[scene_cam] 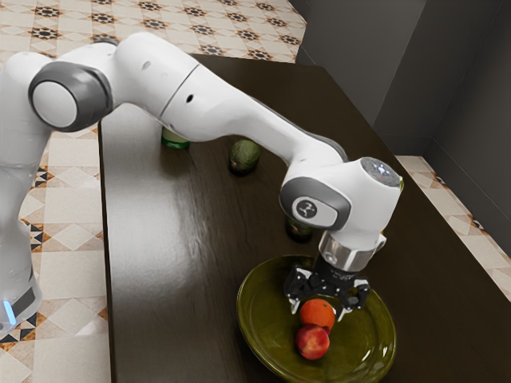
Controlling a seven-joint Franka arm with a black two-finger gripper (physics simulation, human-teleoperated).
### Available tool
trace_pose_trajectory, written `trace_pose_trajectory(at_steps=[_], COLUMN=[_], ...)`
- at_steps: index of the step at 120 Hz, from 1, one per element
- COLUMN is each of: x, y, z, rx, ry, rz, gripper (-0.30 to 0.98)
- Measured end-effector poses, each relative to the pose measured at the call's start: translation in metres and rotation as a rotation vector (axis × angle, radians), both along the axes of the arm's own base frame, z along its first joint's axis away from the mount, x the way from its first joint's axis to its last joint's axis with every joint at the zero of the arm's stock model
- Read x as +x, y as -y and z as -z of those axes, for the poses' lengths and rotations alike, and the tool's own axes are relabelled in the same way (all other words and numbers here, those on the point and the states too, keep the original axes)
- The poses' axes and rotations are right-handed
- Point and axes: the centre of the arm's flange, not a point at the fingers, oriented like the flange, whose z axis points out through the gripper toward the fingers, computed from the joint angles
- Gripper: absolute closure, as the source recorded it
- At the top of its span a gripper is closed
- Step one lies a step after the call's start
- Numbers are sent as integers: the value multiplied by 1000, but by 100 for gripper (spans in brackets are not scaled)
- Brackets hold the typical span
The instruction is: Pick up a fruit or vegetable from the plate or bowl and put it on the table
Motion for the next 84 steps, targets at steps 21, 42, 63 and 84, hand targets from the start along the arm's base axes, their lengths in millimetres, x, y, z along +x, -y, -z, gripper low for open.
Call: trace_pose_trajectory(at_steps=[21, 42, 63, 84], x=[2, 1, 0, -8], y=[3, 3, 2, -44], z=[4, 3, -20, -91], rx=[-3, -2, -3, 12], ry=[-4, -5, 9, 54], rz=[2, 3, 9, -43], gripper=[4, 26, 36, 40])
